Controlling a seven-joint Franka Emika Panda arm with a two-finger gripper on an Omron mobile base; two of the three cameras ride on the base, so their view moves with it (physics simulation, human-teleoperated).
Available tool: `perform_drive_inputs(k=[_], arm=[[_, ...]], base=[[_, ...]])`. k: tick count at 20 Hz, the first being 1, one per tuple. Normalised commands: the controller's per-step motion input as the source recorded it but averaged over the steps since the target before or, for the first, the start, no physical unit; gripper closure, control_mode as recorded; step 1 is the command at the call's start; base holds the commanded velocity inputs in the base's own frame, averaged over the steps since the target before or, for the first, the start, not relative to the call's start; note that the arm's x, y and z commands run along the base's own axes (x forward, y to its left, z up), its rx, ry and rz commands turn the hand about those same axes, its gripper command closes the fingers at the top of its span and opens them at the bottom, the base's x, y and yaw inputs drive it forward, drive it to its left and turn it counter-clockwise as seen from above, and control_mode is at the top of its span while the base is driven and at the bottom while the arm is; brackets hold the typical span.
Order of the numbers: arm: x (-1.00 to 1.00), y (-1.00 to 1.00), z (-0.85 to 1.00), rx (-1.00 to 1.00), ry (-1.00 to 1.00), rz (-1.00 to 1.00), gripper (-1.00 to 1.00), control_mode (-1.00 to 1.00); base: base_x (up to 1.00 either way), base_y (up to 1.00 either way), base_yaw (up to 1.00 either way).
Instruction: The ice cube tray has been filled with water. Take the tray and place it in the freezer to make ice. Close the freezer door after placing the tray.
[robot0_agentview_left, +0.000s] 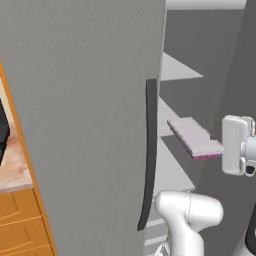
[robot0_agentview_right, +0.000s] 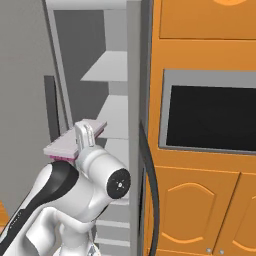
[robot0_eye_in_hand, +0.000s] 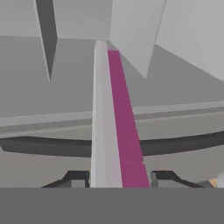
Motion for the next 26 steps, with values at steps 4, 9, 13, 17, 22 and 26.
perform_drive_inputs(k=[4, 9, 13, 17, 22, 26], arm=[[0.00, 0.00, 0.00, 0.00, 0.00, 0.00, 1.00, 1.00], [0.09, 0.00, 0.00, 0.00, -0.03, 0.02, 1.00, -1.00], [0.17, 0.00, 0.01, 0.00, -0.11, 0.00, 1.00, -1.00], [0.00, 0.03, 0.27, -0.02, -0.16, -0.03, 1.00, -1.00], [-0.08, 0.17, 0.56, -0.03, -0.09, -0.12, 1.00, -1.00], [-0.14, 0.20, 0.70, -0.02, 0.00, -0.17, 1.00, -1.00]], base=[[0.04, -0.17, 0.16], [0.10, 0.00, 0.07], [0.00, 0.00, 0.00], [0.00, 0.00, 0.00], [0.00, 0.00, 0.00], [0.00, 0.00, 0.00]])
